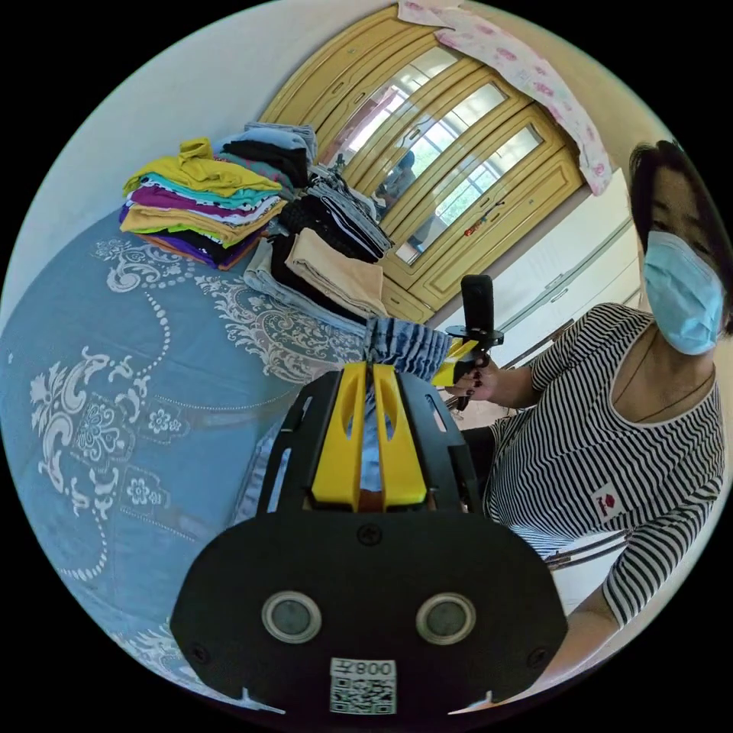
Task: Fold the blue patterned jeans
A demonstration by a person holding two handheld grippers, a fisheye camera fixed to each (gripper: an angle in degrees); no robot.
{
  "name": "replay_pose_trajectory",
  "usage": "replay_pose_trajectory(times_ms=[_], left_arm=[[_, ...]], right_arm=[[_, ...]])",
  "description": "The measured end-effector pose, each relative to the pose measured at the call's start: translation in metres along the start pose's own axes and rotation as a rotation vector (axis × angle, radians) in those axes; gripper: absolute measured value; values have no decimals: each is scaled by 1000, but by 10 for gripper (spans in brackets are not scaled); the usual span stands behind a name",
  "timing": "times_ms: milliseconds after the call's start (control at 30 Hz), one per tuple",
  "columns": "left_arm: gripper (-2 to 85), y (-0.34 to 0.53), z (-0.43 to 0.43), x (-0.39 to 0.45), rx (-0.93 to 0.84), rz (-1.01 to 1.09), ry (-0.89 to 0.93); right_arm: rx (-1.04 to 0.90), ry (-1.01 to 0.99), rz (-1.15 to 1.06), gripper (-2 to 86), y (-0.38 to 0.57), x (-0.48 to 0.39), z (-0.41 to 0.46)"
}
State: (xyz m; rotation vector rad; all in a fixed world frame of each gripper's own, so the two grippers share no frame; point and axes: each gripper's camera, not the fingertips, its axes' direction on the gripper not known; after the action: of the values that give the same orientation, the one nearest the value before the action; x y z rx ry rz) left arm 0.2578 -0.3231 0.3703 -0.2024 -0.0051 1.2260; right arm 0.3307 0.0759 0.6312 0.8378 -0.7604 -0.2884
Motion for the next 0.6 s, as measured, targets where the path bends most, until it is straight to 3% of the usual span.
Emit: replay_pose_trajectory(times_ms=[433, 600], left_arm=[[10, 226, -61, -25, -33, -400, -156], [3, 296, -73, -23, 65, -560, -240]], right_arm=[[-361, -2, -149, 24, 1, -61, 229], [-552, 81, -208, 29, 12, -69, 312]])
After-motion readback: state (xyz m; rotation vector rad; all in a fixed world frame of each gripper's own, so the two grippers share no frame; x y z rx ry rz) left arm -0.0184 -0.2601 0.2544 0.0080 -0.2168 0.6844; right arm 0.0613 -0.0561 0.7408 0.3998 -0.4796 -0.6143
